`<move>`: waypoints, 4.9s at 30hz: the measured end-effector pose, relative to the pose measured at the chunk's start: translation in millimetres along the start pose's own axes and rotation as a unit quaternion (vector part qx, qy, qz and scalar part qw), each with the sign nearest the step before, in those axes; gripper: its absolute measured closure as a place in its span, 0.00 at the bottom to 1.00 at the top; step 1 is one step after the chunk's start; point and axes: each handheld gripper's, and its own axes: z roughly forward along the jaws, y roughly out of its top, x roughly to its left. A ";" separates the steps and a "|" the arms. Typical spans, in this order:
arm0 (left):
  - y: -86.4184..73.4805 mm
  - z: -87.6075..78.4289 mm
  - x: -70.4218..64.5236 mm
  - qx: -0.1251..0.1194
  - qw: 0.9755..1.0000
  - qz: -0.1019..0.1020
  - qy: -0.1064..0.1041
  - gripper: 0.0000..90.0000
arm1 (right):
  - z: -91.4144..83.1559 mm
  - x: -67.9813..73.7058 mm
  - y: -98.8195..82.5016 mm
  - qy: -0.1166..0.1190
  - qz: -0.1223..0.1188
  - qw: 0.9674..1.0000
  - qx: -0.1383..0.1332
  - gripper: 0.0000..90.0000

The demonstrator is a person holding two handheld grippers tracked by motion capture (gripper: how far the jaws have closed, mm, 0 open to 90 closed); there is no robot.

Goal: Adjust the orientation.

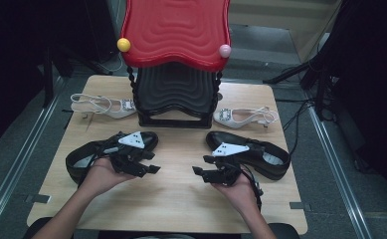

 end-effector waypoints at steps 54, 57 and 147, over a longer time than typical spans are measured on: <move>-68.6 -131.1 33.2 0.020 0.987 -0.111 0.113 0.52 | 24.7 3.8 23.2 0.018 -0.044 0.997 0.053 0.54; -73.6 -126.7 37.8 0.027 0.987 -0.118 0.109 0.52 | 25.5 3.9 23.7 0.019 -0.044 0.997 0.055 0.54; 15.7 -61.3 19.1 -0.001 0.998 -0.068 0.016 0.73 | 4.9 24.1 2.2 -0.022 -0.015 0.999 0.022 0.58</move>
